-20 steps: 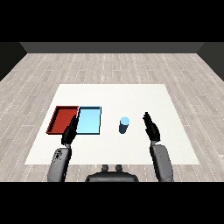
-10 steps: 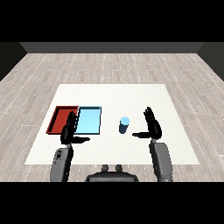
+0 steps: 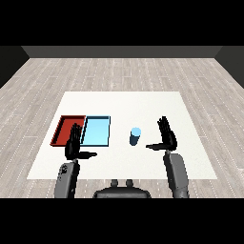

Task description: Pick the blue can and put it in the blue box

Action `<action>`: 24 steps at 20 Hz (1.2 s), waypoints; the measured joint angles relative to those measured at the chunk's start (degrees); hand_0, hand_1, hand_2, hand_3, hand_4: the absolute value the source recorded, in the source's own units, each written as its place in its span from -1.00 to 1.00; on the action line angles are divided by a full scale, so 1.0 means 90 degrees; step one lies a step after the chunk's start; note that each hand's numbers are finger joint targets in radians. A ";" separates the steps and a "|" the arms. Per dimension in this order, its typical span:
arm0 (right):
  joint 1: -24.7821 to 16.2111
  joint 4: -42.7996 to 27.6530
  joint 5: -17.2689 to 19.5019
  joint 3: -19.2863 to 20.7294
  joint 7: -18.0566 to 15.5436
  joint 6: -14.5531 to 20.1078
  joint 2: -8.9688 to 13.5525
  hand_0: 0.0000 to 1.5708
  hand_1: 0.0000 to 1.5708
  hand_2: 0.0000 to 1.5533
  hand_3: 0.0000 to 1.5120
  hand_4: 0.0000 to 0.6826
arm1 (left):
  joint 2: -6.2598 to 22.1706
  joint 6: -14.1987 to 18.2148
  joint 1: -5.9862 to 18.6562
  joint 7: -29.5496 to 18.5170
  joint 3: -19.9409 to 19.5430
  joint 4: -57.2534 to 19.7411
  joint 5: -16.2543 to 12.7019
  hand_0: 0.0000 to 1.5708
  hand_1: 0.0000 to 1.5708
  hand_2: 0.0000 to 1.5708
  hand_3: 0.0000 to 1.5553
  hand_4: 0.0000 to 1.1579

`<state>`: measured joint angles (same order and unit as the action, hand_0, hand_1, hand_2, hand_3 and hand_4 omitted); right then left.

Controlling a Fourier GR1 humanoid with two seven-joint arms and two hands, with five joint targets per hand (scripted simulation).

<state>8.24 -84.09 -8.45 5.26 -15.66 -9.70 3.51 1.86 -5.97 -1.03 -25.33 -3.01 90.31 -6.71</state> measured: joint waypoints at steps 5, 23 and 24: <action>-0.0031 0.0146 0.0003 0.0005 -0.0032 0.0025 0.0018 -1.00 -1.00 -1.00 -1.00 -1.00 | -0.0005 0.0087 0.0236 0.0141 -0.0038 -0.0077 -0.0038 -1.00 -1.00 -1.00 -1.00 -1.00; 0.0624 0.1544 -0.0281 -0.0013 -0.0020 0.0272 -0.0252 -1.00 -1.00 -1.00 -1.00 -1.00 | 0.0050 0.0053 0.0143 0.0081 -0.0100 -0.0067 -0.0216 -1.00 -1.00 -1.00 -1.00 -1.00; 0.0654 0.1545 -0.0312 -0.0013 0.0050 0.0300 -0.0254 -1.00 -1.00 -1.00 -1.00 -1.00 | 0.0040 0.0043 0.0119 0.0031 -0.0110 -0.0087 -0.0230 -1.00 -1.00 -1.00 -1.00 -1.00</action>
<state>14.13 -70.19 -11.26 5.15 -15.21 -7.00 1.22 2.22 -5.58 0.04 -25.05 -3.99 89.52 -8.78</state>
